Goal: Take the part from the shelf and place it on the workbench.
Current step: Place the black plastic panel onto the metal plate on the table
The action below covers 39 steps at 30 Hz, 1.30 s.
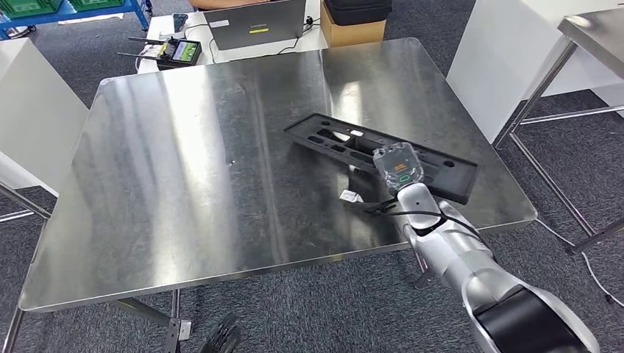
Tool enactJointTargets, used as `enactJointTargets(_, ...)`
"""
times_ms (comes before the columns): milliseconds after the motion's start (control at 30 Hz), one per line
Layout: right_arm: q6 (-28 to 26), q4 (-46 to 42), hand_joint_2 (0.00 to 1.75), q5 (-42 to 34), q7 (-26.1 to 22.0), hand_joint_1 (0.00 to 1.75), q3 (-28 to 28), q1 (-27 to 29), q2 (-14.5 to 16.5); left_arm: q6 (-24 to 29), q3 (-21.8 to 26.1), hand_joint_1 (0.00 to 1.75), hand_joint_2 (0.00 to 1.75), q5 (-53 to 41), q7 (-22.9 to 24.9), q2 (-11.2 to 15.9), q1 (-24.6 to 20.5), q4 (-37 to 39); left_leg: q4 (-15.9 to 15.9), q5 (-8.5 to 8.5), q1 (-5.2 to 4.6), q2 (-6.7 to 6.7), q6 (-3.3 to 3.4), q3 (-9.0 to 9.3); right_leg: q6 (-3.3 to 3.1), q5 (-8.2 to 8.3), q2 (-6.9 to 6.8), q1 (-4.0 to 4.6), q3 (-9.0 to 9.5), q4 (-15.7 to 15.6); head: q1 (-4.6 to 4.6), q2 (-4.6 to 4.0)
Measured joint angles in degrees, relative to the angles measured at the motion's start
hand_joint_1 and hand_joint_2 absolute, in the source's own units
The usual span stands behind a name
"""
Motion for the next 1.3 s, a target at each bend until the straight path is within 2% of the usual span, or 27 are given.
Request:
enactJointTargets(67, 0.07, 1.00, 1.75, 0.00, 0.15, 1.75, 1.23, -0.25, 1.22, 0.08, -0.02, 0.00, 1.75, 0.12, 0.24, -0.04, -0.21, 0.00, -6.75, 3.46, 0.06, -0.02, 0.25, 3.26, -0.02, -0.04, 0.15, -0.05, 0.12, -0.05, -0.02, 0.00)
enactJointTargets(100, 0.12, 1.49, 1.75, 0.00, 0.18, 1.75, 1.74, -0.59, 1.72, 0.17, -0.03, 0.00, 1.75, 0.16, 0.33, -0.05, -0.38, 0.00, -10.03, 4.57, -0.05, -0.06, 0.33, 4.89, 0.01, -0.05, 0.18, 0.04, 0.11, -0.16, -0.02, 0.00)
enactJointTargets(133, 0.19, 2.02, 1.75, 0.00, 0.19, 1.75, 2.25, -1.01, 2.19, 0.32, -0.03, 0.00, 1.75, 0.24, 0.43, -0.05, -0.54, 0.00, -12.22, 5.06, -0.21, -0.11, 0.38, 5.96, 0.05, -0.03, 0.19, 0.14, 0.09, -0.31, -0.01, 0.00)
enactJointTargets(200, 0.28, 3.00, 1.75, -0.01, 0.19, 1.75, 3.25, -1.63, 2.96, 0.82, -0.01, 0.00, 1.75, 0.53, 0.63, -0.06, -0.72, -0.01, -13.31, 4.86, -0.69, -0.23, 0.55, 6.43, 0.39, 0.12, 0.18, 0.36, 0.16, -0.89, -0.01, 0.00)
enactJointTargets(267, 0.30, 3.69, 0.87, -0.02, 0.22, 0.87, 4.08, -1.72, 3.54, 1.37, 0.04, 0.00, 1.75, 0.78, 0.74, -0.09, -0.74, -0.05, -14.20, 5.22, -0.85, -0.20, 1.22, 7.04, 0.98, 0.03, -0.01, 0.64, 0.31, -1.16, 0.08, 0.00)
enactJointTargets(300, 0.30, 4.02, 0.44, -0.02, 0.25, 0.44, 4.45, -1.77, 3.73, 1.57, 0.06, 0.00, 1.75, 0.82, 0.75, -0.12, -0.76, -0.07, -14.74, 5.46, -0.90, -0.14, 1.65, 7.45, 0.98, -0.57, -0.19, 0.84, -0.04, -0.31, 0.16, 0.00)
enactJointTargets(333, 0.29, 4.33, 0.00, -0.01, 0.28, 0.00, 4.79, -1.85, 3.90, 1.83, 0.08, 0.00, 1.75, 0.83, 0.78, -0.15, -0.79, -0.09, -15.23, 5.70, -0.98, -0.08, 2.15, 7.82, 0.63, -1.75, -0.37, 1.05, -1.03, 1.88, 0.26, 0.00)
enactJointTargets(400, 0.22, 4.99, 0.00, -0.01, 0.44, 0.00, 5.40, -1.87, 4.11, 2.56, 0.11, 0.00, 1.75, 0.84, 1.00, -0.17, -0.81, -0.09, -15.39, 5.75, -1.37, -0.04, 2.89, 7.99, -0.51, -4.88, -0.54, 1.38, -4.39, 8.95, 0.35, 0.00)
enactJointTargets(433, 0.17, 5.35, 0.00, 0.00, 0.56, 0.00, 5.65, -1.70, 4.18, 3.00, 0.12, 0.00, 1.31, 0.84, 1.16, -0.17, -0.78, -0.09, -15.38, 5.75, -1.59, -0.10, 3.16, 8.00, -0.82, -5.97, -0.54, 1.58, -6.00, 12.19, 0.37, 0.00)
enactJointTargets(467, 0.14, 5.69, 0.00, 0.00, 0.70, 0.00, 5.88, -1.45, 4.21, 3.34, 0.12, 0.00, 0.87, 0.84, 1.32, -0.18, -0.73, -0.09, -15.37, 5.73, -1.81, -0.22, 3.30, 8.00, -0.88, -6.26, -0.54, 1.86, -6.80, 13.76, 0.37, 0.00)
enactJointTargets(500, 0.10, 6.00, 0.00, 0.00, 0.84, 0.00, 6.08, -1.24, 4.23, 3.68, 0.12, 0.00, 0.44, 0.83, 1.53, -0.18, -0.69, -0.09, -15.36, 5.72, -2.03, -0.40, 3.38, 8.01, -0.77, -5.72, -0.54, 2.16, -6.54, 13.20, 0.40, 0.00)
enactJointTargets(533, 0.07, 6.24, 0.00, 0.00, 0.92, 0.00, 6.23, -1.12, 4.27, 4.03, 0.12, 0.00, 0.00, 0.82, 1.87, -0.20, -0.66, -0.09, -15.34, 5.73, -2.24, -0.56, 3.41, 8.03, -0.63, -4.47, -0.54, 2.46, -5.16, 10.48, 0.40, 0.00)
enactJointTargets(600, -0.05, 6.52, 0.00, 0.00, 1.07, 0.00, 6.40, -1.25, 4.35, 5.01, 0.13, 0.00, 0.00, 0.81, 3.29, -0.28, -0.68, -0.09, -15.15, 5.69, -2.73, -0.77, 3.40, 7.98, -0.82, -1.58, -0.56, 3.08, -1.05, 2.61, 0.46, 0.00)
enactJointTargets(667, -0.17, 6.68, 0.00, -0.01, 1.13, 0.00, 6.44, -1.45, 4.54, 5.73, 0.15, 0.00, 0.00, 0.84, 4.96, -0.37, -0.67, -0.09, -14.90, 5.63, -3.08, -0.79, 3.33, 7.85, -1.49, -0.04, -0.57, 3.34, 1.22, -1.72, 0.37, 0.00)
enactJointTargets(733, -0.20, 6.85, 0.00, -0.08, 1.13, 0.00, 6.43, -1.45, 4.70, 5.89, 0.17, 0.00, 0.00, 0.86, 5.90, -0.39, -0.66, -0.10, -14.79, 5.60, -3.12, -0.78, 3.14, 7.79, -2.05, 0.40, -0.57, 3.11, 1.51, -2.31, 0.34, 0.00)
enactJointTargets(800, -0.17, 6.96, 0.00, -0.34, 0.98, 0.00, 6.20, -1.45, 4.80, 5.79, 0.18, 0.00, 0.00, 0.89, 6.21, -0.31, -0.64, -0.13, -13.72, 4.71, -2.92, -0.74, 2.38, 7.41, -2.49, 0.67, -0.62, 2.56, 1.95, -2.75, 0.31, 0.00)
enactJointTargets(867, 0.01, 6.98, 0.00, -0.92, 0.49, 0.00, 5.36, -1.44, 5.01, 5.46, 0.18, 0.00, 0.00, 1.08, 6.26, -0.19, -0.61, -0.15, -8.83, 1.79, -2.15, -0.62, 1.14, 5.32, -2.76, 0.82, -0.68, 2.10, 2.34, -3.00, 0.08, 0.00)
enactJointTargets(933, 0.22, 7.02, 0.00, -1.40, -0.11, 0.00, 4.12, -1.32, 5.12, 5.05, 0.19, 0.00, 0.00, 1.30, 6.26, -0.12, -0.50, -0.15, -1.65, -1.31, -1.01, -0.36, -0.03, 1.86, -2.79, 0.81, -0.70, 1.88, 2.40, -2.98, -0.04, 0.00)
enactJointTargets(967, 0.28, 7.04, 0.00, -1.51, -0.31, 0.00, 3.54, -1.21, 5.12, 4.91, 0.19, 0.00, 0.00, 1.36, 6.26, -0.09, -0.39, -0.15, 0.42, -1.74, -0.49, -0.21, -0.53, 0.77, -2.77, 0.80, -0.71, 1.74, 2.40, -2.96, -0.04, 0.00)
enactJointTargets(1000, 0.30, 7.06, 0.00, -1.56, -0.44, 0.00, 3.02, -1.11, 5.12, 4.80, 0.19, 0.00, 0.00, 1.37, 6.25, -0.07, -0.27, -0.15, 0.46, -1.15, -0.01, -0.07, -0.97, 0.70, -2.69, 0.76, -0.71, 1.52, 2.42, -2.94, -0.05, 0.00)
enactJointTargets(1033, 0.31, 7.07, 0.00, -1.58, -0.51, 0.00, 2.60, -1.05, 5.12, 4.73, 0.19, 0.00, 0.00, 1.38, 6.25, -0.04, -0.18, -0.15, -1.64, 0.33, 0.43, 0.02, -1.36, 1.76, -2.55, 0.70, -0.70, 1.29, 2.48, -2.93, -0.05, 0.00)
enactJointTargets(1100, 0.31, 7.07, 0.00, -1.62, -0.60, 0.00, 1.95, -1.07, 5.12, 4.69, 0.19, 0.00, 0.00, 1.42, 6.22, 0.02, -0.18, -0.15, -9.35, 3.67, 1.00, 0.12, -2.02, 5.93, -1.92, 0.50, -0.65, 0.99, 2.65, -2.92, -0.10, 0.00)
enactJointTargets(1133, 0.31, 7.07, 0.00, -1.66, -0.64, 0.00, 1.70, -1.13, 5.11, 4.68, 0.19, 0.00, 0.00, 1.44, 6.21, 0.04, -0.21, -0.15, -12.38, 4.50, 1.00, 0.04, -2.03, 7.57, -1.45, 0.43, -0.62, 1.00, 2.68, -2.93, -0.11, 0.00)
enactJointTargets(1167, 0.30, 7.07, 0.00, -1.72, -0.76, 0.00, 1.40, -1.15, 5.11, 4.66, 0.19, 0.00, 0.00, 1.47, 6.20, 0.05, -0.23, -0.15, -14.16, 4.71, 0.85, -0.04, -1.86, 8.54, -0.92, 0.40, -0.60, 1.06, 2.67, -3.00, -0.12, 0.00)
enactJointTargets(1200, 0.30, 7.06, 0.00, -1.81, -0.93, 0.00, 1.06, -1.12, 5.11, 4.60, 0.19, 0.00, 0.00, 1.50, 6.18, 0.07, -0.22, -0.15, -14.60, 4.41, 0.51, -0.19, -1.47, 8.74, -0.35, 0.44, -0.60, 1.16, 2.68, -3.18, -0.11, 0.00)
enactJointTargets(1267, 0.20, 7.01, 0.00, -2.28, -1.49, 0.00, 0.06, -0.95, 5.10, 4.35, 0.19, 0.00, 0.00, 1.71, 6.09, 0.09, -0.16, -0.15, -14.95, 4.65, 0.14, -0.30, -0.23, 8.75, 0.73, 0.51, -0.69, 1.25, 2.67, -3.56, -0.06, 0.00)
enactJointTargets(1300, 0.05, 6.88, 0.00, -2.70, -1.91, 0.00, -0.65, -0.86, 5.05, 4.16, 0.20, 0.00, 0.00, 1.83, 6.02, 0.10, -0.14, -0.15, -15.26, 4.88, 0.00, -0.32, 0.39, 8.86, 0.97, 0.14, -0.74, 1.28, 2.38, -3.09, -0.02, 0.00)
